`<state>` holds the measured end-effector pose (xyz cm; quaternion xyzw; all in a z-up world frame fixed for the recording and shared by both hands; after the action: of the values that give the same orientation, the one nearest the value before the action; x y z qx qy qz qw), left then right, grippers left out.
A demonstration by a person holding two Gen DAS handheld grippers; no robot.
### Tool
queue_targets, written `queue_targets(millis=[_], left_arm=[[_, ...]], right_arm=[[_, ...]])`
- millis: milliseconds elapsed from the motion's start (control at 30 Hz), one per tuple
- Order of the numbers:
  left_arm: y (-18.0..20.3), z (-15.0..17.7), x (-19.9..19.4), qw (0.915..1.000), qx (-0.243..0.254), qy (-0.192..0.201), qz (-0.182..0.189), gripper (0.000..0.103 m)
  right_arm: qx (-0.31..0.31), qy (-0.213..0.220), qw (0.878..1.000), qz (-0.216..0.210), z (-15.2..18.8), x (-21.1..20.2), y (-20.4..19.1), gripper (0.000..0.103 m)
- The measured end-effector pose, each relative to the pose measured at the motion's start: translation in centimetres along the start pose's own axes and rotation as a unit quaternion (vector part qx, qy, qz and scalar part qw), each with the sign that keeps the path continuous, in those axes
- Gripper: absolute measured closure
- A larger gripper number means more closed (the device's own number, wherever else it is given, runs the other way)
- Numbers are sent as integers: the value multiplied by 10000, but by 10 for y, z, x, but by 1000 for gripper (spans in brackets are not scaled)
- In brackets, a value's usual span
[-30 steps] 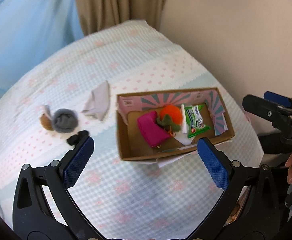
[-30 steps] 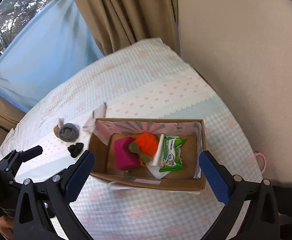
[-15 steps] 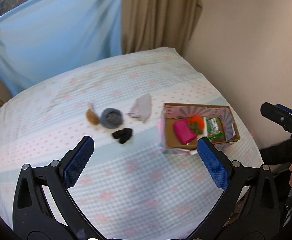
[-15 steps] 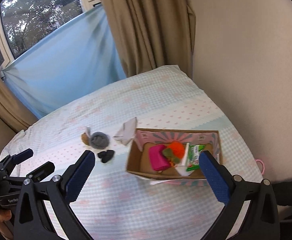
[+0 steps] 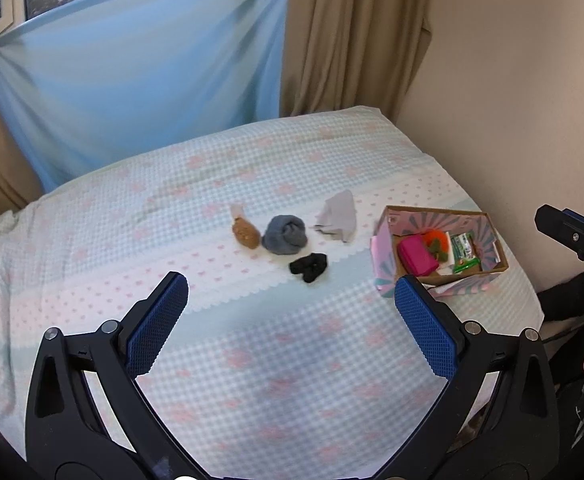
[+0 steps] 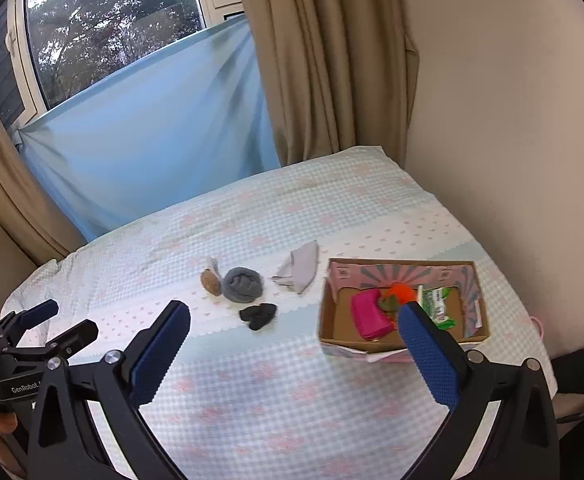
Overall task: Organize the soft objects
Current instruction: 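Withdraw both tools from the box toward the remaining items, then grasp the grey rolled sock with the left tool while the right tool grasps the grey cloth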
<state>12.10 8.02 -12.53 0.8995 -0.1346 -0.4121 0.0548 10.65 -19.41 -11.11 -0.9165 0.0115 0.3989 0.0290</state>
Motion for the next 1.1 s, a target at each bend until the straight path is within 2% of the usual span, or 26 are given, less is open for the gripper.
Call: queue_targets(millis=[267,467,800,1100], left_arm=[[-43,-15,27,9998,210,-28,15,0],[-64,-31,80,9991,367,-165,136,0],[-81,-50,204,9956,604,-603,388,0],[-94,-40,329,9908,731,-1032,475,1]], right_arm=[[110,-17,9999,-87,-2,35,-50,0],[201,-182,9996,-103,-13,87,-75,0],[74,-513,9987,32,-37,224,-95,0],[-248,-1091,9935,229,-36,361,-102,0]])
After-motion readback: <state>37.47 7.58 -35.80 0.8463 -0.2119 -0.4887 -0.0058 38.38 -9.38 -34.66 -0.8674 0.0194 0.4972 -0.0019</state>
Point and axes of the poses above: each gripper's, at about its wrist camera, not at the fingertips, and x roughly the way its jaws point, y to its right, z to its underside, the point moved 3 cm from there along x, roughly the way its jaws point, and after that the axes turned 14 degrees about z, right-handed, at the moved point
